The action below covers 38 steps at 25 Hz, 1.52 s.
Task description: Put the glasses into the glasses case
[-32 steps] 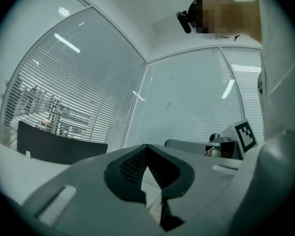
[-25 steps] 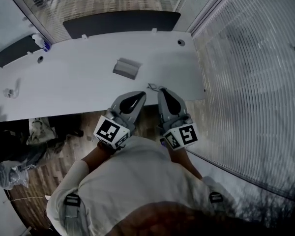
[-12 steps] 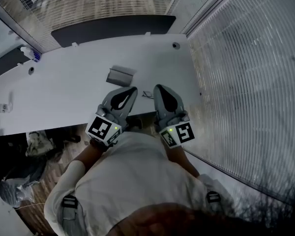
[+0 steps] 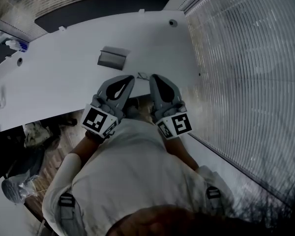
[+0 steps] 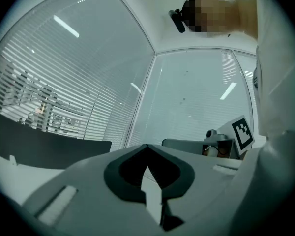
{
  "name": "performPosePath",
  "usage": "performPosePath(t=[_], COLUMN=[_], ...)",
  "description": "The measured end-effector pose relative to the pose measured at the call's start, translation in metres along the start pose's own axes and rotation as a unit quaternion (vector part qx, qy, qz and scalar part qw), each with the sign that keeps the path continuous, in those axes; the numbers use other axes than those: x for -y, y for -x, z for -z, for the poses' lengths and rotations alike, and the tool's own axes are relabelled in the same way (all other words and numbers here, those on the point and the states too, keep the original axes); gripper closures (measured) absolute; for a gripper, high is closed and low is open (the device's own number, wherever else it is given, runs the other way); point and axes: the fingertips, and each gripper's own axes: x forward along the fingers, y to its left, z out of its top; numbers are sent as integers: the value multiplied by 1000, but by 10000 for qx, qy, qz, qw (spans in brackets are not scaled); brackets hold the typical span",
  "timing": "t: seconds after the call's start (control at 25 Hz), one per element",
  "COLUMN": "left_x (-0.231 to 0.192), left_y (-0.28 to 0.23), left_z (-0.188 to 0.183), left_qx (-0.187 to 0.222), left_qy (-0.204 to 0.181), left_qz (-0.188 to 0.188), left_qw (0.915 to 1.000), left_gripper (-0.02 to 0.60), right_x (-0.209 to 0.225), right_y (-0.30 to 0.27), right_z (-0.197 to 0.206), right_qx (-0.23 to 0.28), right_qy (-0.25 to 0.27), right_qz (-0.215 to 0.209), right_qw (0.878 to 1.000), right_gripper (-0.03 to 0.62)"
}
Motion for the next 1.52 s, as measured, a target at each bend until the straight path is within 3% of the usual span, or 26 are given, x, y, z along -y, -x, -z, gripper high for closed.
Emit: performPosePath(t=[0.28, 0.56, 0.64, 0.76, 0.92, 0.96, 1.12, 1.24, 1.52], left_x=[6, 5, 6, 3, -10, -14, -28, -37, -59], left_y=[0, 3, 3, 2, -7, -10, -25, -37, -50], left_z=[53, 98, 101, 104, 120, 126, 155, 183, 256], left_qx=[-599, -938, -960, -966, -979, -1009, -1211, -1402, -1777], left_qy=[372, 653, 566, 498, 441, 424, 348, 333, 825], left_qz=[53, -23, -1, -21, -111, -135, -142, -68, -57], left_qw=[9975, 9934, 9938, 9941, 9942, 9939, 9919, 9895, 9806], left_gripper=[581, 581, 581, 581, 581, 581, 581, 581, 581], right_x=[10, 10, 11, 12, 25, 28, 46, 63, 95], right_y=[16, 29, 28, 19, 7, 5, -1, -5, -10], right_z=[44, 94, 99, 109, 142, 152, 199, 236, 313], right_qx=[-499, -1052, -1130, -1398, -2035, -2189, -2631, -3042, -3814], right_qy=[-221, -357, -153, 646, 1724, 1880, 2219, 2689, 3237], right_qz=[176, 156, 153, 52, -194, -256, -482, -584, -863], right_qw=[9984, 9937, 9934, 9881, 9636, 9571, 9377, 9120, 8616], right_gripper=[592, 592, 592, 592, 589, 564, 516, 510, 494])
